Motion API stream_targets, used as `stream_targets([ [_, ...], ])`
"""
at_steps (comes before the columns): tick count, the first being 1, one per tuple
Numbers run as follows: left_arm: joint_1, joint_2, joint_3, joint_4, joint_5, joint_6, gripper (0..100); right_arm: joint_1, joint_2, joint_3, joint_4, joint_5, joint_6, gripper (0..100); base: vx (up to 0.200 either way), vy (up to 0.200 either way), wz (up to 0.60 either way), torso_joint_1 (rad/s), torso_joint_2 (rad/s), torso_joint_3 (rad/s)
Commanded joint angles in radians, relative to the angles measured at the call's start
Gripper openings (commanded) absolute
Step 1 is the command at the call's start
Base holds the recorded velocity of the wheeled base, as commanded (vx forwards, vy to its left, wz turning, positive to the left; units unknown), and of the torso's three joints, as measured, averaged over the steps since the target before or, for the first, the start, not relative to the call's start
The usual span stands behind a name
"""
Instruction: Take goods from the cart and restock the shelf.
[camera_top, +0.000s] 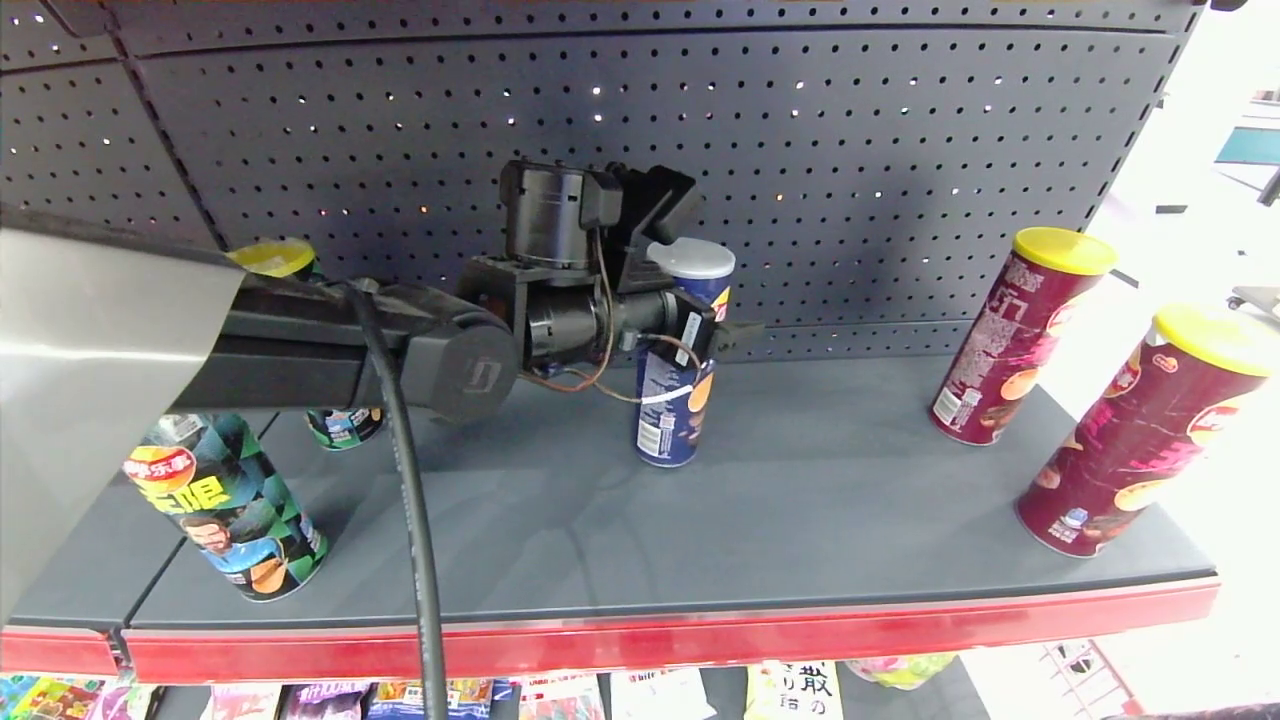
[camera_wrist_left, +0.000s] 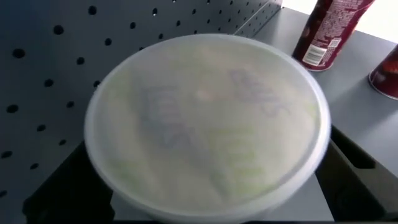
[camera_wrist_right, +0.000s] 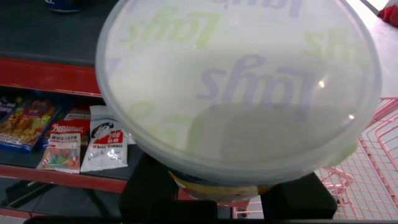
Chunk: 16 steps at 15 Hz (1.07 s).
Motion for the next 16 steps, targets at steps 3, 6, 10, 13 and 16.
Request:
stream_targets([
  [3,0.002,-0.009,0.002,0.002,-0.006,0.000,0,0.001,-0.005,0.000,0.000,0.001,0.000,0,0.000,0.000,0.00,0.000,0.00,0.000],
  [6,0.014,-0.020,0.010,0.002,-0.052,-0.007,0,0.000,-0.005,0.000,0.001,0.001,0.000,0,0.000,0.000,0.00,0.000,0.00,0.000],
  [10,0.066,-0.105,0.099,0.001,-0.262,-0.009,0,0.000,-0.005,0.000,0.001,0.001,0.000,0,0.000,0.000,0.00,0.000,0.00,0.000],
  [13,0.106,-0.181,0.193,-0.004,-0.512,0.017,0,0.000,-0.002,0.000,0.001,0.002,0.000,0,0.000,0.000,0.00,0.000,0.00,0.000],
  [16,0.115,-0.215,0.289,-0.060,-0.653,0.085,0,0.000,-0.002,0.000,0.001,0.002,0.000,0,0.000,0.000,0.00,0.000,0.00,0.000],
])
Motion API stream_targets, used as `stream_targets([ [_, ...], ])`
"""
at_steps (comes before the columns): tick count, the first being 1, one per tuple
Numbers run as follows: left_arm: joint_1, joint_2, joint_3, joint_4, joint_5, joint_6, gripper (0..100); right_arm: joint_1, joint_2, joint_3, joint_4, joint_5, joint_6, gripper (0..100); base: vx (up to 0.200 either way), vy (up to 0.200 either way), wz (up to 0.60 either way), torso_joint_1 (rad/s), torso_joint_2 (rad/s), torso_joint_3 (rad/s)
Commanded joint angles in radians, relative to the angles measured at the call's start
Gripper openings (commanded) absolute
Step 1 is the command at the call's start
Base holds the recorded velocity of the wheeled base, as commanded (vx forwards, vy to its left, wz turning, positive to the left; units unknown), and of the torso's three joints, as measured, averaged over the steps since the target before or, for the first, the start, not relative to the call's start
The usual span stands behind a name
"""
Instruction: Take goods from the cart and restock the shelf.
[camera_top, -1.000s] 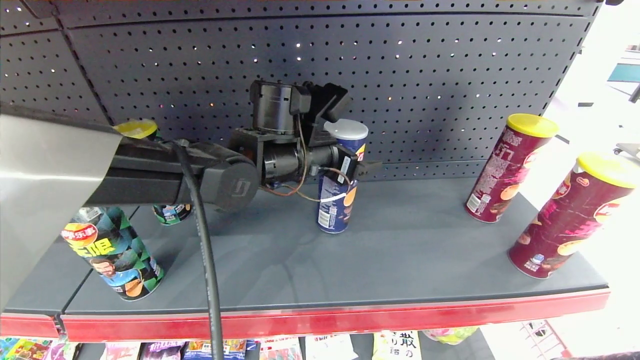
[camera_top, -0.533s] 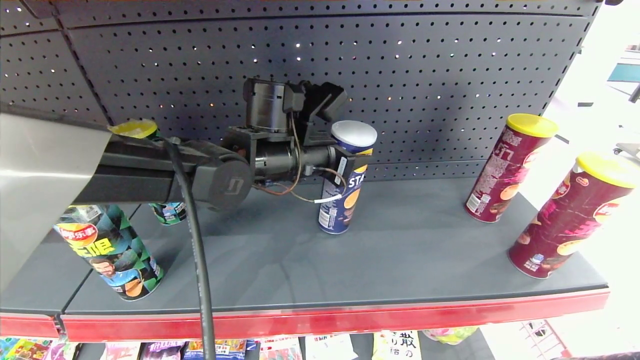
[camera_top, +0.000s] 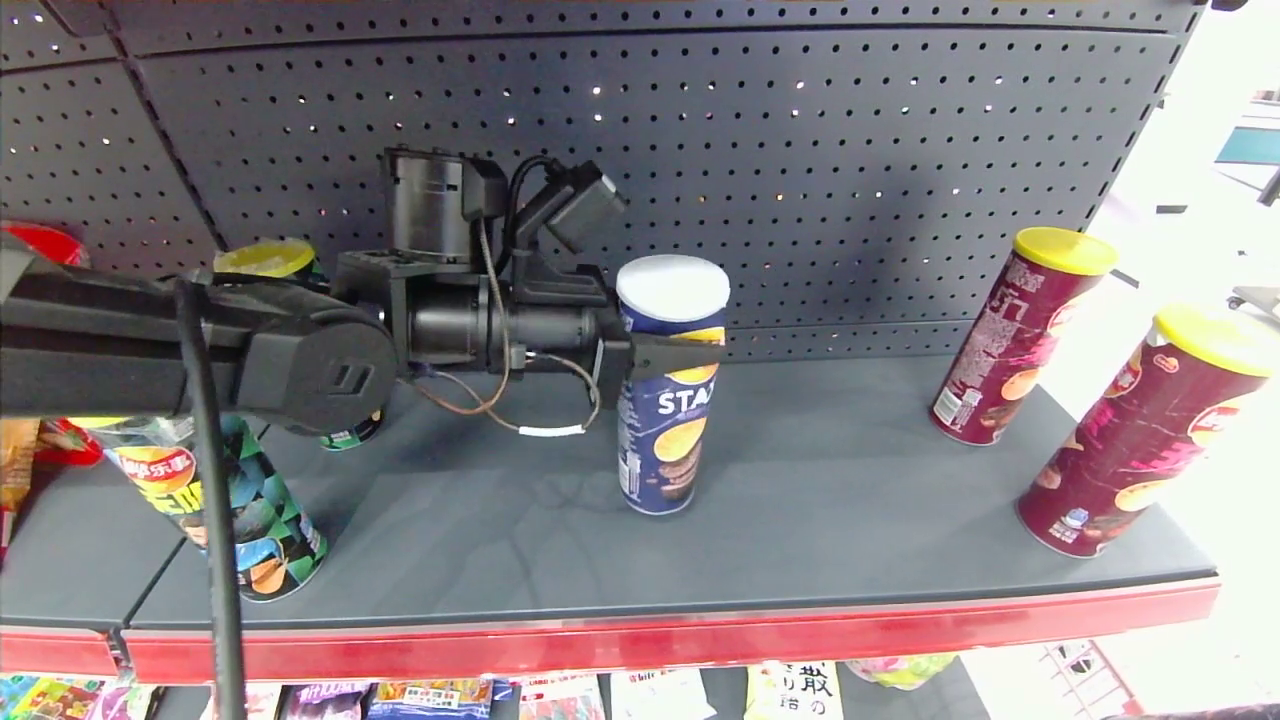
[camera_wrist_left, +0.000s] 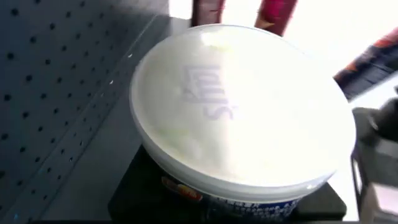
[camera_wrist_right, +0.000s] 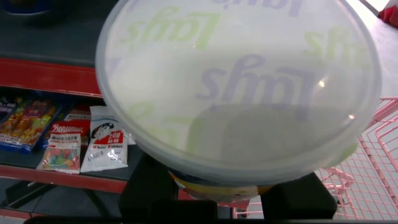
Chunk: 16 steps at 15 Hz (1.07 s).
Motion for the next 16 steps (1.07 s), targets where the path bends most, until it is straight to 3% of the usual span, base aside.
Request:
stream_targets([
  [1,0.008,-0.044,0.092,-0.053,-0.075,0.048,0,0.000,0.001,0.000,-0.001,0.000,0.000,0,0.000,0.000,0.00,0.000,0.00,0.000],
  [3,0.007,-0.044,0.156,-0.096,-0.111,0.080,0,0.000,0.001,0.000,-0.001,0.000,0.000,0,0.000,0.000,0.00,0.000,0.00,0.000],
  [6,0.007,-0.044,0.207,-0.130,-0.172,0.097,0,-0.003,-0.001,0.000,-0.001,-0.001,0.000,0,0.000,0.000,0.00,0.000,0.00,0.000],
  [9,0.007,-0.048,0.227,-0.131,-0.235,0.100,0,-0.004,-0.004,0.000,0.001,-0.001,0.000,0,0.000,0.000,0.00,0.000,0.00,0.000],
  [16,0.024,-0.007,0.213,-0.128,-0.282,0.083,0,-0.004,-0.002,0.000,0.001,-0.001,-0.002,0,0.000,0.000,0.00,0.000,0.00,0.000],
])
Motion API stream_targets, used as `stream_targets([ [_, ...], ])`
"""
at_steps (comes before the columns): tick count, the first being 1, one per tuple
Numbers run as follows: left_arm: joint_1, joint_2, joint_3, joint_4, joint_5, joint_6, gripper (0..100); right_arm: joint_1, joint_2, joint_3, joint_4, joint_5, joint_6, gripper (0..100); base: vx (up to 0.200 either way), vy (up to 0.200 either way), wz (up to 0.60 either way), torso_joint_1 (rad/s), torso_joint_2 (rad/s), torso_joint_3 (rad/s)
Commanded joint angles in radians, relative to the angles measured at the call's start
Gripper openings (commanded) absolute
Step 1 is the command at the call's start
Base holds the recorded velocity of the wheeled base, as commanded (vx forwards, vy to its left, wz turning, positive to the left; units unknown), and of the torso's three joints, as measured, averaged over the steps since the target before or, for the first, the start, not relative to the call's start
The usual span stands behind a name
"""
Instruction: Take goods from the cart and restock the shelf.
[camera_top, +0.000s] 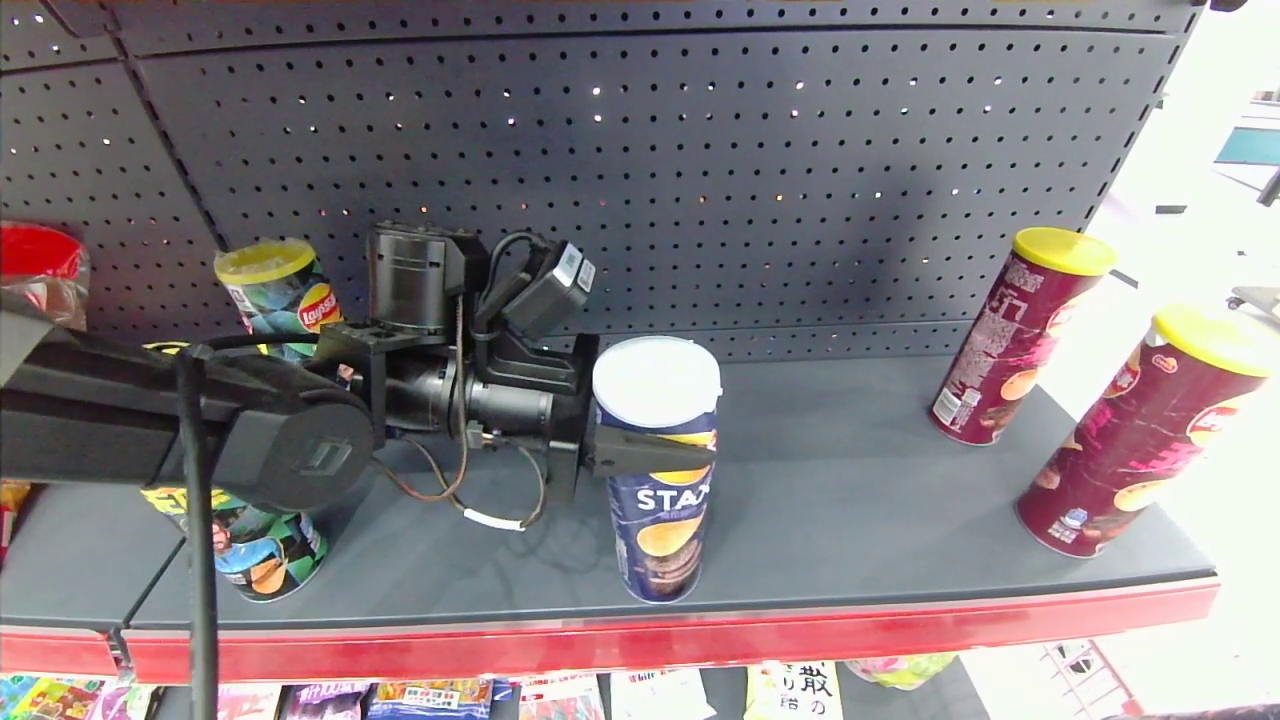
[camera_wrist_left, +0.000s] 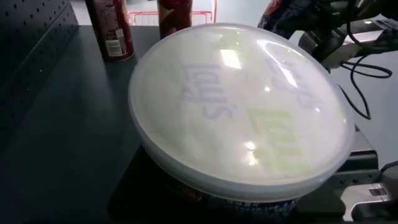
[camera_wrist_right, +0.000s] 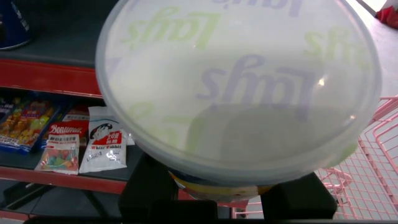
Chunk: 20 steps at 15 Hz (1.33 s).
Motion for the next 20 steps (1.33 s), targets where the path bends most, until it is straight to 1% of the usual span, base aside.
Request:
stream_targets([
  [1,0.007,0.023,-0.003,0.003,-0.016,-0.009,0,-0.001,0.001,0.000,0.000,0.000,-0.001,0,0.000,0.000,0.00,0.000,0.00,0.000],
  [2,0.012,0.029,-0.005,0.004,-0.046,-0.022,0,-0.001,0.001,0.000,0.000,-0.001,-0.001,0,0.000,0.000,0.00,0.000,0.00,0.000],
  [3,0.013,0.038,-0.013,0.004,-0.071,-0.025,0,0.000,0.003,-0.002,0.000,-0.007,-0.001,0,0.000,0.000,0.00,0.000,0.00,0.000],
  [4,0.013,0.051,-0.026,0.004,-0.079,-0.025,0,0.000,0.006,-0.002,0.000,-0.011,-0.001,0,0.000,0.000,0.00,0.000,0.00,0.000],
  [6,0.015,0.084,-0.089,0.007,-0.106,-0.032,0,-0.001,0.009,-0.002,0.000,-0.011,-0.004,0,0.000,0.000,0.00,0.000,0.00,0.000],
  [7,0.016,0.095,-0.112,0.006,-0.109,-0.034,0,0.000,0.009,-0.002,0.000,-0.012,-0.006,0,0.000,0.000,0.00,0.000,0.00,0.000],
  [9,0.016,0.095,-0.117,0.007,-0.112,-0.049,0,-0.001,0.009,-0.002,0.000,-0.014,-0.007,0,0.000,0.000,0.00,0.000,0.00,0.000],
  [10,0.018,0.097,-0.115,0.006,-0.117,-0.051,0,-0.001,0.009,-0.002,0.000,-0.018,-0.007,0,0.000,0.000,0.00,0.000,0.00,0.000],
  [12,0.018,0.095,-0.109,0.003,-0.151,-0.051,0,-0.001,0.010,-0.002,0.000,-0.020,-0.007,0,0.000,0.000,0.00,0.000,0.00,0.000],
  [15,0.018,0.094,-0.100,0.000,-0.148,-0.045,0,-0.001,0.010,-0.002,0.000,-0.021,-0.007,0,0.000,0.000,0.00,0.000,0.00,0.000],
  [20,0.024,0.089,-0.100,0.000,-0.143,-0.049,0,-0.001,0.004,-0.002,0.000,-0.030,-0.009,0,0.000,0.000,0.00,0.000,0.00,0.000],
])
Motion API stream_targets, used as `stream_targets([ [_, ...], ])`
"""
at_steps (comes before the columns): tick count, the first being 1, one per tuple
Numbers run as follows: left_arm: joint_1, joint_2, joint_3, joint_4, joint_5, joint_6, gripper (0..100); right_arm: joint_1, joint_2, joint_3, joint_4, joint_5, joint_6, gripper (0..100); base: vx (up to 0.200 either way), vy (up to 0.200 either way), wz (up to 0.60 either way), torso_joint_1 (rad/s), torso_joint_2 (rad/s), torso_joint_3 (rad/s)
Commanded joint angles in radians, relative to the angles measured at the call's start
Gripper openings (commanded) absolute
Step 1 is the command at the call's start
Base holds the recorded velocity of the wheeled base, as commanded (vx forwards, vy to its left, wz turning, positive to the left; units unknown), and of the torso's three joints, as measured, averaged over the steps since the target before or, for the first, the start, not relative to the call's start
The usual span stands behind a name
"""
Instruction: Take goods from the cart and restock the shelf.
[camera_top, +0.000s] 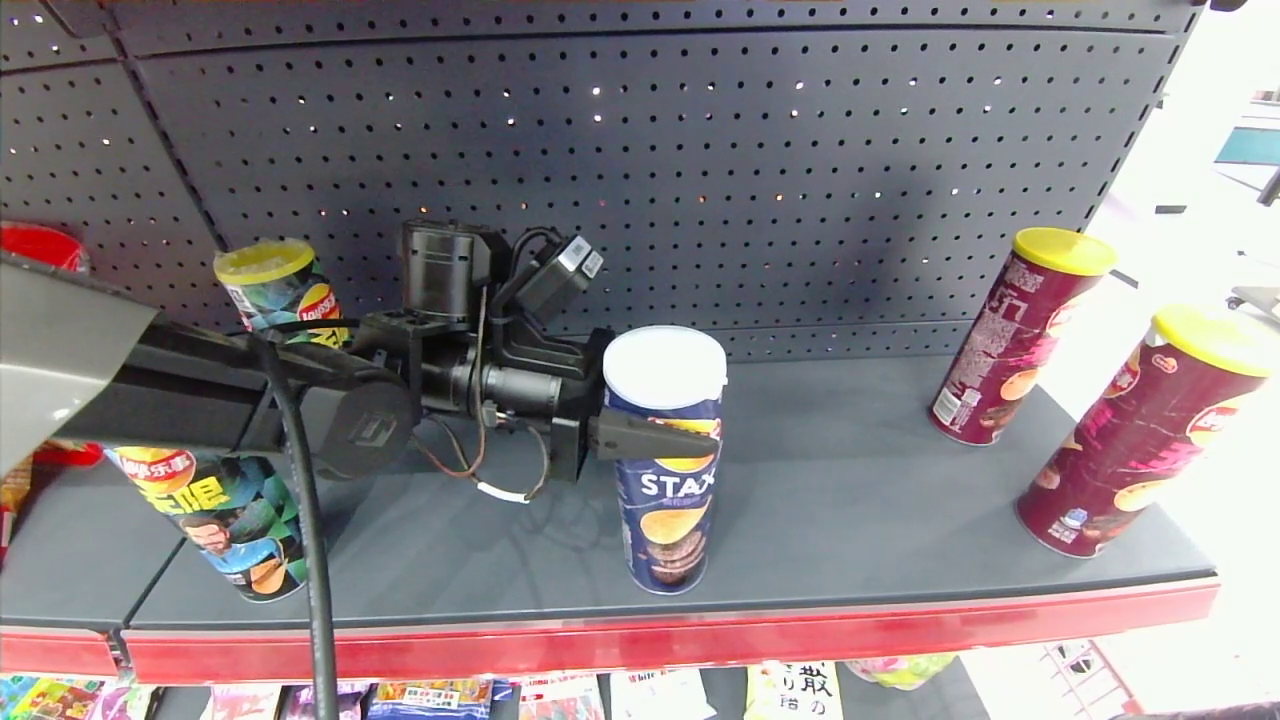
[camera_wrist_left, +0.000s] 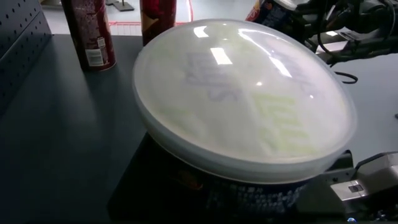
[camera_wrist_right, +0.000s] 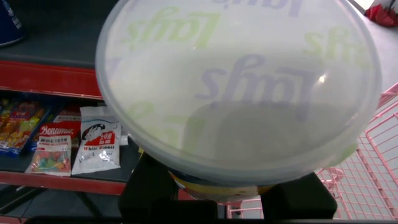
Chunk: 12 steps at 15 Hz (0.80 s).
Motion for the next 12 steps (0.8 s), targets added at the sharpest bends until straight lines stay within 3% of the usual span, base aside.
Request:
stream_targets([
  [1,0.000,-0.003,-0.001,0.000,-0.001,-0.003,0,0.000,-0.004,0.000,0.000,0.000,-0.001,0,0.000,0.000,0.00,0.000,0.00,0.000],
  [10,0.000,-0.006,0.002,-0.007,-0.006,0.005,0,0.002,-0.002,0.000,0.000,0.000,-0.008,0,0.000,0.000,0.00,0.000,0.00,0.000],
  [11,-0.002,-0.006,0.003,-0.009,0.000,0.007,100,0.000,-0.002,0.000,0.000,0.000,-0.008,0,0.000,0.000,0.00,0.000,0.00,0.000],
  [12,-0.002,-0.011,0.007,-0.014,0.003,0.007,100,0.002,-0.002,0.000,0.000,0.000,-0.008,0,0.000,0.000,0.00,0.000,0.00,0.000],
])
